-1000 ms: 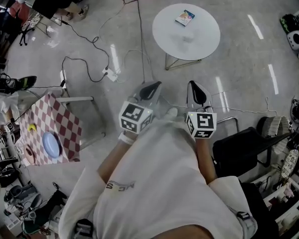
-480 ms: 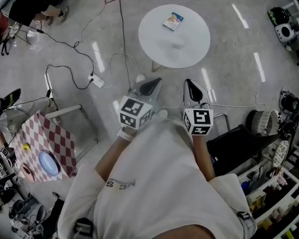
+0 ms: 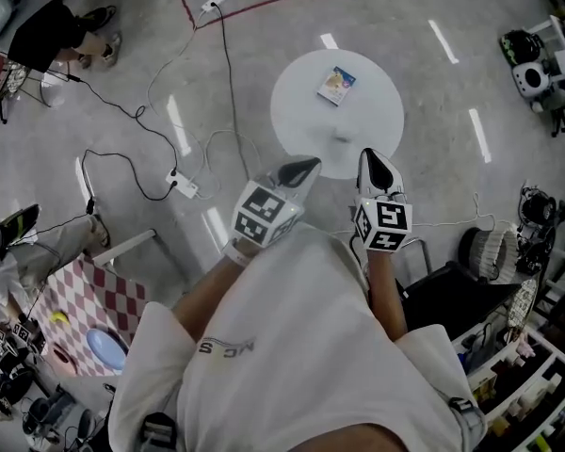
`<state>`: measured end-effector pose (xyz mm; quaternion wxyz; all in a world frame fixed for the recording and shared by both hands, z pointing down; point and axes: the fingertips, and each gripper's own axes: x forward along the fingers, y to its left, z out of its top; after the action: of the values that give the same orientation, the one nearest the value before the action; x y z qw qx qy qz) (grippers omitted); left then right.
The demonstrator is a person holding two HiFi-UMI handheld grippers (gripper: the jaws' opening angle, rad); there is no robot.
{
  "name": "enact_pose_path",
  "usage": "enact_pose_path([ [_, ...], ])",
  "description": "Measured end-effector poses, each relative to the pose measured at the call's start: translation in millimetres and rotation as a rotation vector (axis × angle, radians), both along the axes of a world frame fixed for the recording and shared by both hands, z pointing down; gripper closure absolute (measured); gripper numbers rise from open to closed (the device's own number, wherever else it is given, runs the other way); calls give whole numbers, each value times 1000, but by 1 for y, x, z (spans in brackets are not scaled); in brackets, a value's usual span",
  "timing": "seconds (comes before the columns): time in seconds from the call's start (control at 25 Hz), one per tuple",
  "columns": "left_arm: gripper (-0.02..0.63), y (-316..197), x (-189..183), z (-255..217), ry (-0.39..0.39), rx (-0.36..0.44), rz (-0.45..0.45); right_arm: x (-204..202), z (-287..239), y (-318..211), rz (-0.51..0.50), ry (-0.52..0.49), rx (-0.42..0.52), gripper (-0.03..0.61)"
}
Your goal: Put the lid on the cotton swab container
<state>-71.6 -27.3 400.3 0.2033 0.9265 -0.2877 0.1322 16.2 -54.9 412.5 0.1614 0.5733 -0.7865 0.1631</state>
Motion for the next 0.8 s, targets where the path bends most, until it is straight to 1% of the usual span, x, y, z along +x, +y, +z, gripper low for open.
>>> enact_pose_path([
  [0.12, 615, -31, -13, 5, -2, -6, 26, -8, 0, -34, 32, 12, 11, 580],
  [0.24, 615, -57, -20, 16, -16, -8, 30, -14, 3, -56, 21, 48, 22, 580],
  [0.32, 615, -73, -21, 21, -24, -13, 19, -16, 3, -65, 5, 49, 29, 580],
  [0.44, 615, -82, -12, 23, -30, -26, -3, -10, 8, -69, -41, 73, 25, 580],
  [0.64, 615, -82, 11, 13, -44, -26, -51, 15, 19, -77, -96, 94, -32, 580],
  [0.8, 615, -80, 32, 20, -73, -29, -70, 29, 24, -80, -174, 120, -26, 580],
])
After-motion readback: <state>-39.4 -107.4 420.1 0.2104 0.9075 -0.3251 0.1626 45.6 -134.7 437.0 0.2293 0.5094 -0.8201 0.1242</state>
